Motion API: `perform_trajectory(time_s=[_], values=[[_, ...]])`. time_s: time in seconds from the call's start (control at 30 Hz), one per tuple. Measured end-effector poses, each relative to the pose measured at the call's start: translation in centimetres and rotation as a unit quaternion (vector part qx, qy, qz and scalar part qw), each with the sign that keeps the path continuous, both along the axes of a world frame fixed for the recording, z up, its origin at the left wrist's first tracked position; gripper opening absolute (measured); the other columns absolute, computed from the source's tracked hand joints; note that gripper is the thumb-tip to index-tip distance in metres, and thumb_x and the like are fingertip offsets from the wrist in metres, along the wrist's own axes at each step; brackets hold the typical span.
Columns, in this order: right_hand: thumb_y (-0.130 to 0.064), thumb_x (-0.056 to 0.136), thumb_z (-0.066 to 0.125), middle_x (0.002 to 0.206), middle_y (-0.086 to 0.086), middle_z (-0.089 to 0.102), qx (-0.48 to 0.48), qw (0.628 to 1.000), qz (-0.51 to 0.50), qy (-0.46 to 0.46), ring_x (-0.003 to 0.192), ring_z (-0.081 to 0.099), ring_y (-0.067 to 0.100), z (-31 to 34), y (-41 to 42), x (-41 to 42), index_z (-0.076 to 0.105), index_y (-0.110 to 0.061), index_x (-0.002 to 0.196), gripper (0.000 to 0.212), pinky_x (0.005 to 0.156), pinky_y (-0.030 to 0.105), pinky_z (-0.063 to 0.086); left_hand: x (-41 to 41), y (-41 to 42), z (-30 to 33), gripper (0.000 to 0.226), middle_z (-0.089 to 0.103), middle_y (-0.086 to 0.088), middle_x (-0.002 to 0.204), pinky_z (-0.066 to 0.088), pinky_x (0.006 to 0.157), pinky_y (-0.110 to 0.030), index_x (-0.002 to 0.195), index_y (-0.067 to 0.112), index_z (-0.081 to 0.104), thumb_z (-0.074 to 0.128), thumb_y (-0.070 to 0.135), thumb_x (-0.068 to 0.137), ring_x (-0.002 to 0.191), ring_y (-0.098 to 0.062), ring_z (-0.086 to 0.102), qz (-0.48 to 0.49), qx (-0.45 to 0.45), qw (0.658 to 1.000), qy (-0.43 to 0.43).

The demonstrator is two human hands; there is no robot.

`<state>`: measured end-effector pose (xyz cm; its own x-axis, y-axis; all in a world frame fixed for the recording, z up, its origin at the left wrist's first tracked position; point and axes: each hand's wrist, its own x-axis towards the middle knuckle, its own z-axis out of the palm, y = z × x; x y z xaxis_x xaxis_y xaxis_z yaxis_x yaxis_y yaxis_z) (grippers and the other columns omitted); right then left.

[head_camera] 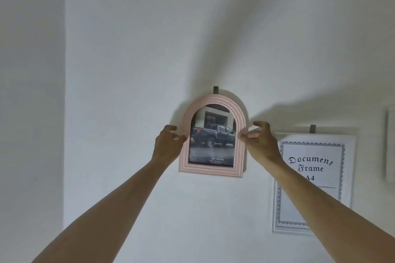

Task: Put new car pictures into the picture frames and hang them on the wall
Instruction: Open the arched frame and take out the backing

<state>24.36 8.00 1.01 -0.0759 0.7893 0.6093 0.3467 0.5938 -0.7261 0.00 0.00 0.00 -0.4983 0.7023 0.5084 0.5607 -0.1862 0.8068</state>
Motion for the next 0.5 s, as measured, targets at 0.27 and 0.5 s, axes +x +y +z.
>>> perform_trajectory(time_s=[0.27,0.5], values=[[-0.023,0.081,0.08,0.091,-0.012,0.067,0.004,1.0,0.0,0.023,0.091,0.065,0.014,0.0,0.4,-1.2,0.055,-0.023,0.108,0.037,0.078,0.027,0.047,0.2,0.1,0.3,0.035,0.066,-0.003,0.089,0.044,0.064,-0.025,0.116,0.011,0.063,0.074,0.023,0.085,0.074,-0.018,0.057,-0.024,0.018,0.999,-0.043],[-0.023,0.084,0.078,0.097,-0.007,0.069,0.011,0.999,0.015,0.039,0.085,0.062,0.005,0.3,-1.3,-0.1,0.057,-0.02,0.115,0.038,0.068,0.014,0.042,0.4,-1.9,1.0,0.029,0.07,0.0,0.09,0.056,0.085,-0.043,0.104,0.018,0.067,0.08,0.028,0.079,0.09,-0.024,0.067,-0.026,0.032,0.999,-0.031]])
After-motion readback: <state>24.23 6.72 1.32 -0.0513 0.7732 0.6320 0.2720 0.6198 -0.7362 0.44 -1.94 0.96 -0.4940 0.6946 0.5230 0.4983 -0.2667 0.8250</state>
